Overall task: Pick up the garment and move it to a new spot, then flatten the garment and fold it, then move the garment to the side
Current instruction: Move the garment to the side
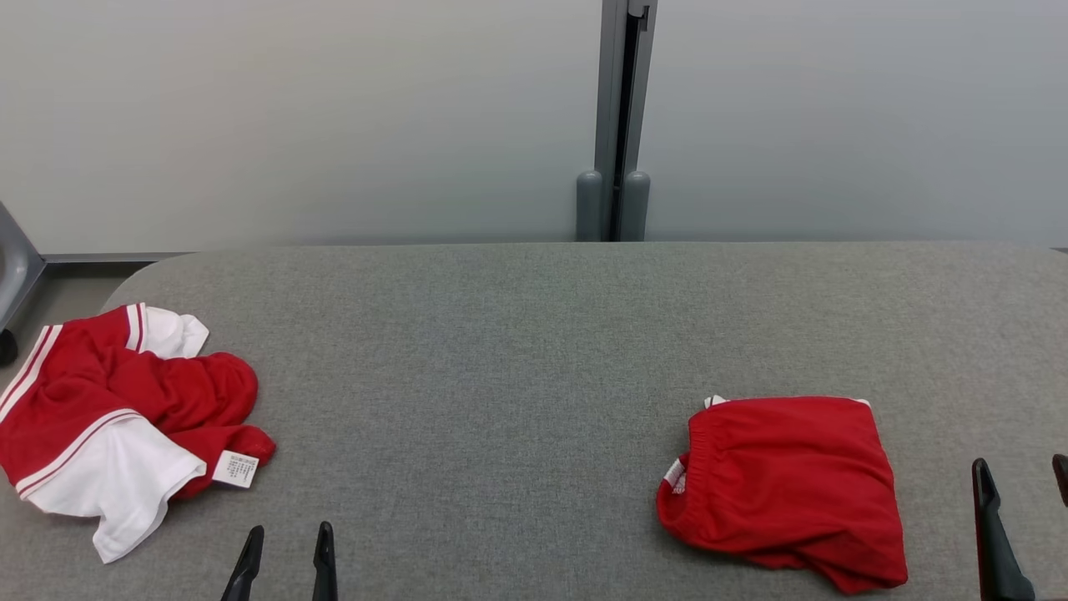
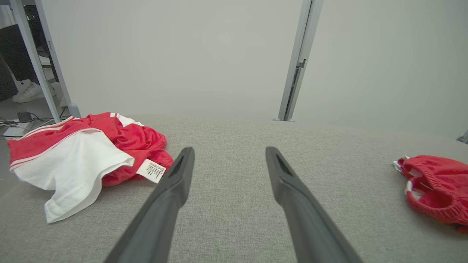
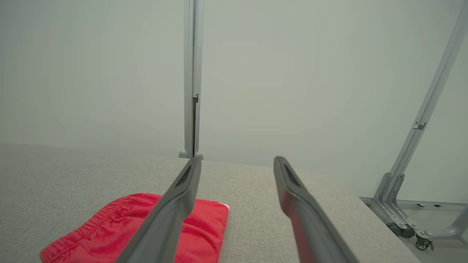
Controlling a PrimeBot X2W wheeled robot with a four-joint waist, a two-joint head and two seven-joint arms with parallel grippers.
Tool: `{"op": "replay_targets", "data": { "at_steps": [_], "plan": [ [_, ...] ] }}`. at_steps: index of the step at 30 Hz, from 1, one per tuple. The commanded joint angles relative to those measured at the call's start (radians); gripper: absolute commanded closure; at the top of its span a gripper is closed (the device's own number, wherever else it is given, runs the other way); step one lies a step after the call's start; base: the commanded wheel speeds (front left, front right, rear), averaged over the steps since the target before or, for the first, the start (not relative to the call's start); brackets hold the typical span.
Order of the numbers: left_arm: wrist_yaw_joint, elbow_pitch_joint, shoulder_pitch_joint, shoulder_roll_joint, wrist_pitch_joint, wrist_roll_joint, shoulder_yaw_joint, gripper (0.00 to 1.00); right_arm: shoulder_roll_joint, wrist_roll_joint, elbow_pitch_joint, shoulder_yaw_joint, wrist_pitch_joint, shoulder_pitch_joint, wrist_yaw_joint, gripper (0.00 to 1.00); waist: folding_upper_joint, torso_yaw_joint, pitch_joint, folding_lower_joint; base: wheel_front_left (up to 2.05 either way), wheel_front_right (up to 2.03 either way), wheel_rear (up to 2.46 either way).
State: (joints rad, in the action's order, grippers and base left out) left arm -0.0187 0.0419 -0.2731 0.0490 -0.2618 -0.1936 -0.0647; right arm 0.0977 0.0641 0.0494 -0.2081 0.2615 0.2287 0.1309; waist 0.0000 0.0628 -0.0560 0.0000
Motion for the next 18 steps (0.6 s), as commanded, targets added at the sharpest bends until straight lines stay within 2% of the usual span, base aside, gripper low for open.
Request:
{"op": "replay_targets", "data": {
  "at_steps": [1, 4, 7, 8, 9, 12, 16, 18],
  "plan": [
    [-0.001, -0.004, 0.014, 0.004, -0.004, 0.005, 0.0, 0.0, 0.002, 0.014, -0.005, 0.004, 0.005, -0.013, 0.0, 0.0, 0.0, 0.0, 0.003, 0.0, 0.0, 0.0, 0.0],
    [-0.003, -0.01, 0.019, 0.003, -0.004, 0.004, -0.002, 0.0, 0.007, 0.057, -0.024, 0.017, 0.005, -0.044, 0.0, 0.0, 0.0, 0.0, 0.018, 0.0, 0.0, 0.0, 0.0],
    [0.003, -0.007, 0.026, 0.003, -0.004, 0.008, -0.007, 0.0, 0.037, 0.138, -0.121, 0.05, -0.024, -0.088, 0.0, 0.0, 0.0, 0.001, 0.04, 0.0, 0.0, 0.0, 0.0],
    [0.006, -0.005, 0.032, 0.003, -0.004, 0.009, -0.011, 0.0, 0.052, 0.175, -0.15, 0.065, -0.064, -0.121, 0.0, 0.0, 0.0, 0.002, 0.048, 0.0, 0.0, 0.0, 0.0],
    [0.006, -0.006, 0.047, 0.004, -0.004, 0.01, -0.017, 0.0, 0.072, 0.254, -0.209, 0.081, -0.181, -0.18, 0.0, 0.0, 0.0, 0.003, 0.07, 0.0, 0.0, 0.0, 0.0],
    [0.006, -0.002, 0.065, 0.003, -0.004, 0.01, -0.03, 0.0, 0.105, 0.34, -0.28, 0.103, -0.331, -0.265, 0.0, 0.0, 0.0, 0.007, 0.105, 0.0, 0.0, 0.0, 0.0],
    [0.014, 0.015, 0.093, 0.003, -0.004, 0.012, -0.041, 0.0, 0.136, 0.394, -0.392, 0.123, -0.459, -0.335, 0.0, 0.0, 0.0, 0.025, 0.129, 0.0, 0.0, 0.0, 0.0],
    [0.011, 0.016, 0.098, 0.004, -0.004, 0.012, -0.041, 0.0, 0.139, 0.401, -0.419, 0.126, -0.484, -0.347, 0.0, 0.0, 0.0, 0.031, 0.132, 0.0, 0.0, 0.0, 0.0]
  ]
}}
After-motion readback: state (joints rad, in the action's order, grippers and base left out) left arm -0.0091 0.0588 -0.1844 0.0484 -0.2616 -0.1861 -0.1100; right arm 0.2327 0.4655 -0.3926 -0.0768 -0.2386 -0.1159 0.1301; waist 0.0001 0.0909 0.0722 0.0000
